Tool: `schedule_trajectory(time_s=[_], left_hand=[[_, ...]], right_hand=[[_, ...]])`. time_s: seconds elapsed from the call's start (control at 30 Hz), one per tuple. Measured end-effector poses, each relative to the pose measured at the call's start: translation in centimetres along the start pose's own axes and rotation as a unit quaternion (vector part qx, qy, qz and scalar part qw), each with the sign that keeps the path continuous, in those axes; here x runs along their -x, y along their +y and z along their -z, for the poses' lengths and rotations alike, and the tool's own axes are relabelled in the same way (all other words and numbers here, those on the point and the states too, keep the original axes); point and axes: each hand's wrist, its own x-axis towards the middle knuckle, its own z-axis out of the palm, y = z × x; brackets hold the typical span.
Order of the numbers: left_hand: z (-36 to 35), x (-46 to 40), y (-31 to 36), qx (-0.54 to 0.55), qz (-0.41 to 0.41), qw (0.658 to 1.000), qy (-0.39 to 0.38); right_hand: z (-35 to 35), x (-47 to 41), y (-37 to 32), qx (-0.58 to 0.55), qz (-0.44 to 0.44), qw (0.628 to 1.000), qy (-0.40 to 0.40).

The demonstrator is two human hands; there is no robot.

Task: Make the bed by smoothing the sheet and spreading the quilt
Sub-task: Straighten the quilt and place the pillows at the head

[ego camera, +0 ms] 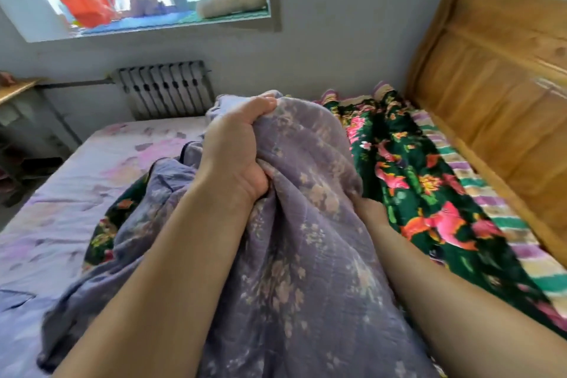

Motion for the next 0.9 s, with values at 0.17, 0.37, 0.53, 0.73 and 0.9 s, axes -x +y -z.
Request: schedule_trajectory(time_s=[0.17,0.37,0.53,0.73,0.9], left_hand=[[-5.0,-1.5,-4.8,-0.095,-0.053,0.994,-0.005],[-6.8,-1.6,-12.8,-0.304,0.037,0.948,-0.092],[-5.5,-1.0,-15.7,-0.375,0.218,0.889,-0.149],[-0.9,-3.4,-15.5,-0.373,0.209,0.903,-0.04],[6.3,-4.1,-12.9,-0.326,0.211,0.919,0.065]], right_hand=[[8.3,-2.3,2.6,-0.021,0.037,0.966,0.256],[18.9,-2.7,5.1,0.054,0.074,0.917,0.389],[24.1,-4.4,7.1,0.23,-0.111,0.89,0.377],[18.8,-6.7,7.0,0.261,-0.084,0.93,0.243],[7.1,-6.7,5.0,0.313,-0.008,0.943,0.114]])
